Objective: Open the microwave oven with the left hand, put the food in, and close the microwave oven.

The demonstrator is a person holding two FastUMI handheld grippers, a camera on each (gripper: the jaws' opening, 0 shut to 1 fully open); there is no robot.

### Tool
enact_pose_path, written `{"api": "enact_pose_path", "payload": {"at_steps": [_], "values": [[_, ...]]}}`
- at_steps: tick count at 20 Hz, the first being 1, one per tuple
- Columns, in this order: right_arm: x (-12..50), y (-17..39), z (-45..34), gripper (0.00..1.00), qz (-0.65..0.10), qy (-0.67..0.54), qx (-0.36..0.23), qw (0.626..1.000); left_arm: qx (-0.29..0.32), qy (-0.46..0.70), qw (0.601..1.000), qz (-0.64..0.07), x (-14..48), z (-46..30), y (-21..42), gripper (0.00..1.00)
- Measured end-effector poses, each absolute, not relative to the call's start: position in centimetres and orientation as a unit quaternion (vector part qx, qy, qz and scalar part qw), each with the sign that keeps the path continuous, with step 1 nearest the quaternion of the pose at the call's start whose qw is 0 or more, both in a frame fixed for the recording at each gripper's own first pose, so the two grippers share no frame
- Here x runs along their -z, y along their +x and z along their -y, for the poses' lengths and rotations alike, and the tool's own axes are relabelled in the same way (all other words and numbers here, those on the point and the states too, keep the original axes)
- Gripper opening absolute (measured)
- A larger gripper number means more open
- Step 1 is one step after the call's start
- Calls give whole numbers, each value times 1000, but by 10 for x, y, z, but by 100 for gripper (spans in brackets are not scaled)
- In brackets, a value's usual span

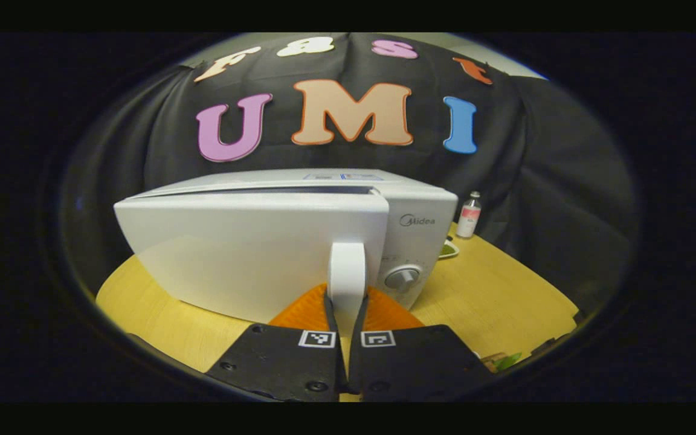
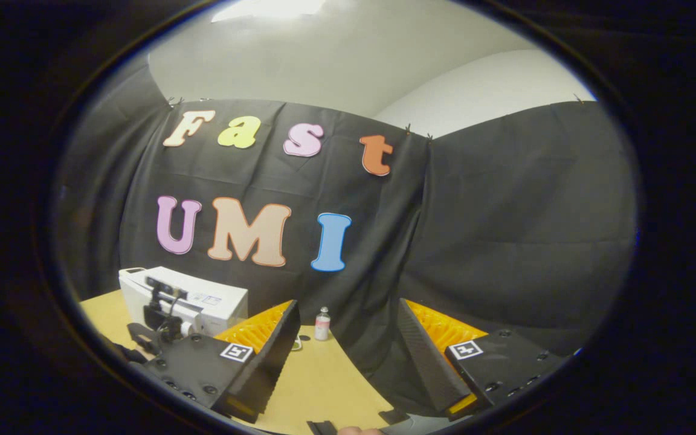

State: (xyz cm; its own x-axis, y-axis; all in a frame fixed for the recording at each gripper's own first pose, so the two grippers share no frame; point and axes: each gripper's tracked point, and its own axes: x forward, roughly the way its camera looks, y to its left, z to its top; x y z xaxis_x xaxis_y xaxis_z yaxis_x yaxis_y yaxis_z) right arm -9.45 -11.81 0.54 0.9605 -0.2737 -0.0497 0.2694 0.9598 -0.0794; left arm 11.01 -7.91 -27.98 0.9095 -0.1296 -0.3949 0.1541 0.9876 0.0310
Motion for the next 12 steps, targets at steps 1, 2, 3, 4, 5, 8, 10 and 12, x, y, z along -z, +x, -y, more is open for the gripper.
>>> {"api": "enact_pose_path", "payload": {"at_steps": [1,2,3,4,5,8,10,12], "values": [[-6,-92,115,97,-27,-32,134,990,79,32,976,-200,281,71,95,1],[-3,-91,110,97,-28,-28,127,991,87,23,976,-199,278,65,84,1],[-1,-87,105,97,-29,-27,120,992,91,10,971,-222,282,55,64,0],[2,-82,100,100,-31,-28,114,993,95,0,970,-223,279,47,49,1],[3,-79,96,97,-32,-29,108,993,97,-5,970,-224,275,38,35,1],[5,-69,78,97,-30,-27,92,995,91,4,970,-225,271,6,-2,1],[6,-62,62,97,-29,-28,77,996,75,-1,971,-229,269,-22,-22,1],[8,-57,43,97,-30,-21,60,998,56,-5,971,-231,267,-49,-40,1]]}}
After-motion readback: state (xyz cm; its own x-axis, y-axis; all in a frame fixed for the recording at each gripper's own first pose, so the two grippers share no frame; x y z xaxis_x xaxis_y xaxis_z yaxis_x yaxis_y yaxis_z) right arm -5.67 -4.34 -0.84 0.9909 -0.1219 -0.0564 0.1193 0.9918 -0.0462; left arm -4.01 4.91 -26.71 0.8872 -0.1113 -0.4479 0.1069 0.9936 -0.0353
